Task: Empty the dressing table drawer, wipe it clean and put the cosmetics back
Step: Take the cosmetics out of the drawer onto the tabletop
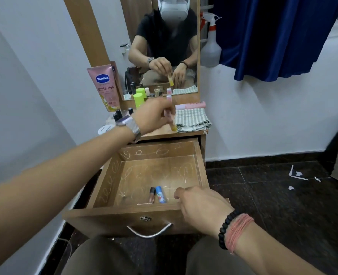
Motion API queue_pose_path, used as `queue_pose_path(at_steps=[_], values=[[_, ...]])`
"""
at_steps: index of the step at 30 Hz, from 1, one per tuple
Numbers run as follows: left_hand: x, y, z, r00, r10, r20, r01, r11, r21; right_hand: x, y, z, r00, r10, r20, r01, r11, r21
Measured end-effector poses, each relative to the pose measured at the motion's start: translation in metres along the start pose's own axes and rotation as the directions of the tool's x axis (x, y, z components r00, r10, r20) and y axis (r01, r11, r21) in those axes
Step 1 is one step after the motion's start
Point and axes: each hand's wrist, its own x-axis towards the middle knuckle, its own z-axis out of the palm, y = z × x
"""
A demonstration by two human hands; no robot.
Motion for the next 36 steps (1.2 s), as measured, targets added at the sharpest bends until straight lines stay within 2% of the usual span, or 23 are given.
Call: queue_pose_path(at_steps=[2,7,16,36], values=[[0.024,-0.006,-0.008,0.998,-0.040,-0.053,0.039,0.999,-0.010,0.000,0.001,0.001,1.000,0.008,-0.002,-0.008,1.000,0.010],[0.067,-0.022,-0.001,0.987,-0.145,-0.072,0.149,0.988,0.048,-0.001,0.004,-0.002,1.000,0.020,-0.008,-0.020,0.999,0.029],[0.088,-0.047,0.024,0.962,-0.272,0.020,0.262,0.942,0.210,0.000,0.005,-0.001,1.000,0.015,-0.019,-0.015,1.000,0.026],[0.087,-0.054,0.027,0.958,-0.282,0.052,0.260,0.931,0.256,0.000,0.005,0.003,1.000,-0.007,-0.009,0.007,1.000,0.010]])
